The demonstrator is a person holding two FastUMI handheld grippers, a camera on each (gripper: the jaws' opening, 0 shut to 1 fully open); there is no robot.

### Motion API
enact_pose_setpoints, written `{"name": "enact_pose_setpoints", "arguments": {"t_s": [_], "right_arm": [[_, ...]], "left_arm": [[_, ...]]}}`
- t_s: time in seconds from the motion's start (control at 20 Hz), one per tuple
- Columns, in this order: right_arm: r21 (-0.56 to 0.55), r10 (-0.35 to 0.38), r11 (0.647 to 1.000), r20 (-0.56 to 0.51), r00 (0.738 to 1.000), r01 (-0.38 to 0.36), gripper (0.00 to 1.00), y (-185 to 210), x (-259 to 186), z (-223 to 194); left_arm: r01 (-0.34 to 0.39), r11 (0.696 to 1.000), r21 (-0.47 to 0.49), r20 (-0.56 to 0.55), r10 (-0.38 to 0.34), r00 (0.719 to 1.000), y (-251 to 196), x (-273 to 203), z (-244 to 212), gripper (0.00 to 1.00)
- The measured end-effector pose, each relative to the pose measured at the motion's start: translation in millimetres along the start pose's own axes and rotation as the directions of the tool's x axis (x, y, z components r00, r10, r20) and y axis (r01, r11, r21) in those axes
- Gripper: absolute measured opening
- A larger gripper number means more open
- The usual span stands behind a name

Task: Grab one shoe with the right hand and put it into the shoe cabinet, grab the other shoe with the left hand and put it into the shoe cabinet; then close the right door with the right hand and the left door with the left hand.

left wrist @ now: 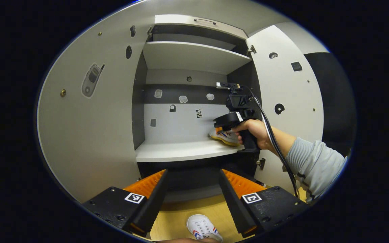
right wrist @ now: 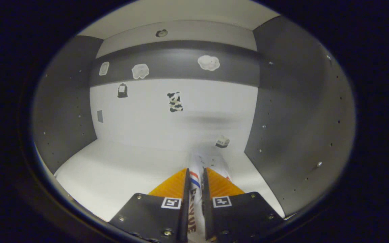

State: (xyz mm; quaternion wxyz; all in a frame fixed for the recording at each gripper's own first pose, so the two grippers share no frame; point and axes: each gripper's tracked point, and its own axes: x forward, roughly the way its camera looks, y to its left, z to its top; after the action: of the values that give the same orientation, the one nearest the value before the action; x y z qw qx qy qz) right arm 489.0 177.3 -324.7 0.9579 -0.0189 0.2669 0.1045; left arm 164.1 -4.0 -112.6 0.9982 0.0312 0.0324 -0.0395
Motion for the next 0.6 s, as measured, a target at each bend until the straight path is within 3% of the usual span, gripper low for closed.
{"name": "enact_pose_setpoints", "arguments": {"t_s": [0.05, 0.1, 0.15, 0.35, 0.6], "right_arm": [[-0.002, -0.003, 1.0, 0.011, 1.0, 0.003, 0.19, 3.5, -9.6, 1.5], [-0.008, -0.01, 1.0, 0.017, 1.0, 0.01, 0.25, 5.4, -16.4, 0.1], [-0.012, -0.012, 1.0, 0.026, 1.0, 0.013, 0.48, 9.4, -27.0, -0.3], [-0.057, 0.004, 0.998, 0.089, 0.996, 0.001, 1.0, 25.9, -75.2, -7.8], [-0.034, -0.026, 0.999, 0.18, 0.983, 0.032, 0.98, 29.1, -153.5, -21.8]], "left_arm": [[-0.005, 1.0, -0.002, -0.003, 0.005, 1.0, -0.2, -0.7, -0.2, 0.9], [-0.005, 1.0, -0.005, -0.005, 0.005, 1.0, -1.2, -2.4, -0.7, 0.9], [-0.005, 1.0, -0.008, -0.002, 0.004, 1.0, -2.6, -4.4, 0.1, 0.89], [-0.03, 0.999, -0.016, 0.019, 0.031, 0.999, 0.2, -13.1, 6.4, 0.9], [-0.046, 0.999, -0.025, 0.069, 0.048, 0.996, 5.5, -32.8, 21.0, 0.89]]}}
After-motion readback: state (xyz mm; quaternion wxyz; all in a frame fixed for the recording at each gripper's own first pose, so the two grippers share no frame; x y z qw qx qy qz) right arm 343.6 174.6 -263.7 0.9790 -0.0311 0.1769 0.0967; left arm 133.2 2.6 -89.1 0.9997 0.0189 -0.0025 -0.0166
